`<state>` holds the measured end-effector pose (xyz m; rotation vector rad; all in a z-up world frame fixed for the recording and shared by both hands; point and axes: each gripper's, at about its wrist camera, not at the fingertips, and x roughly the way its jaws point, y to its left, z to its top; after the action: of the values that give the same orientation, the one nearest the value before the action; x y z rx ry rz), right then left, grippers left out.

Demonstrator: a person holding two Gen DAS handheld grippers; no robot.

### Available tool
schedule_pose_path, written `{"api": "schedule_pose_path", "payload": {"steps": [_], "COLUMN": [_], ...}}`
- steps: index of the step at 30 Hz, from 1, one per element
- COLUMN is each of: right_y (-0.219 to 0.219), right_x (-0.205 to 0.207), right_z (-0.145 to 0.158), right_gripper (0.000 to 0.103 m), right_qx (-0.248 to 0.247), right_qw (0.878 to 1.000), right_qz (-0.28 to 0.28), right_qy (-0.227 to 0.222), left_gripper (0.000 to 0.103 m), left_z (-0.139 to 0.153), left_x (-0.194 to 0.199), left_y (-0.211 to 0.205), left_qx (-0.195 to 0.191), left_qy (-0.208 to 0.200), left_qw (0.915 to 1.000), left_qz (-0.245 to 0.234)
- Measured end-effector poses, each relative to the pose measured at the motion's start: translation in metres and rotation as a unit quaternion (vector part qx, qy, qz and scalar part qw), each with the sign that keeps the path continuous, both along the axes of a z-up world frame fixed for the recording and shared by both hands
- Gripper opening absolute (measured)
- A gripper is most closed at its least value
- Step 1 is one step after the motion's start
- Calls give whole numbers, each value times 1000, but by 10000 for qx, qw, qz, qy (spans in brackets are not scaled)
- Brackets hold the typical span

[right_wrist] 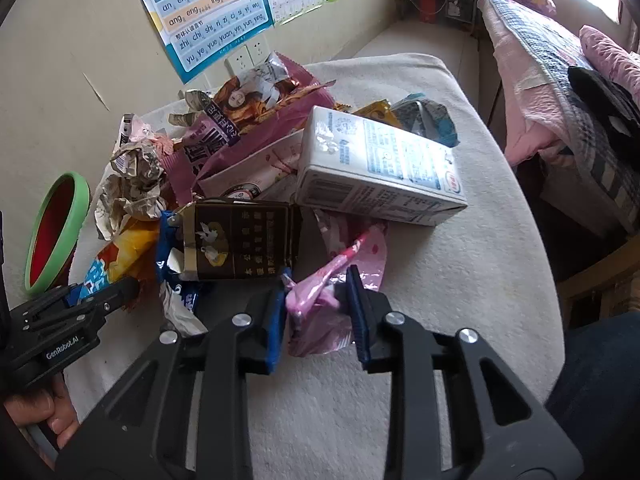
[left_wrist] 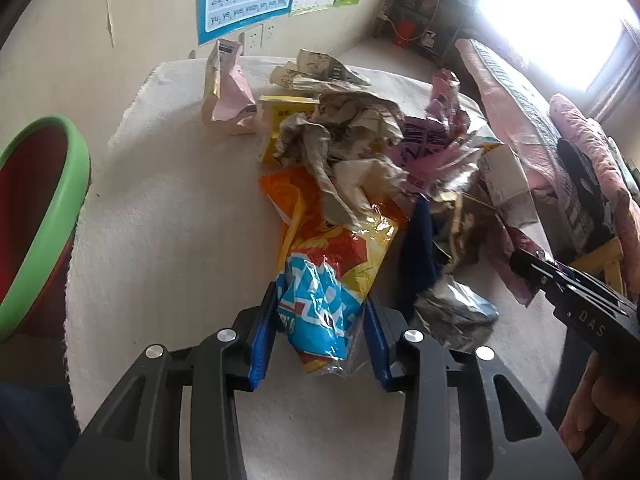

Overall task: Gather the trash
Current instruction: 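Grasp the blue-orange chip bag with the left tool while the right tool grasps the pink wrapper, then carry both wrappers to the red bucket and open both tools to drop them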

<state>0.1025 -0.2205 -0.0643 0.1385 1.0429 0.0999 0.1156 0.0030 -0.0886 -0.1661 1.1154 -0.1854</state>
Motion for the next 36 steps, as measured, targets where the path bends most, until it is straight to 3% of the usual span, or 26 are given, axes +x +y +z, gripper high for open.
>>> {"api": "schedule_pose_path", "payload": {"steps": [13, 22, 36], "right_y": [-4, 1, 39], "right_x": [-36, -58, -34], "right_z": [35, 78, 126], "right_gripper": [19, 19, 19], "right_qx": [155, 67, 464], "right_qw": [9998, 9969, 9857], "right_qz": [133, 326, 783], "right_qy": [-67, -714, -1421], "left_gripper": [37, 37, 37], "left_z": [48, 74, 107], "left_x": [-51, -68, -64], "left_y": [2, 5, 44], "left_qx": [-59, -170, -210], "left_qy": [-396, -700, -1099], "left_qw": [9992, 9974, 9915], "left_qz": [-28, 43, 669]}}
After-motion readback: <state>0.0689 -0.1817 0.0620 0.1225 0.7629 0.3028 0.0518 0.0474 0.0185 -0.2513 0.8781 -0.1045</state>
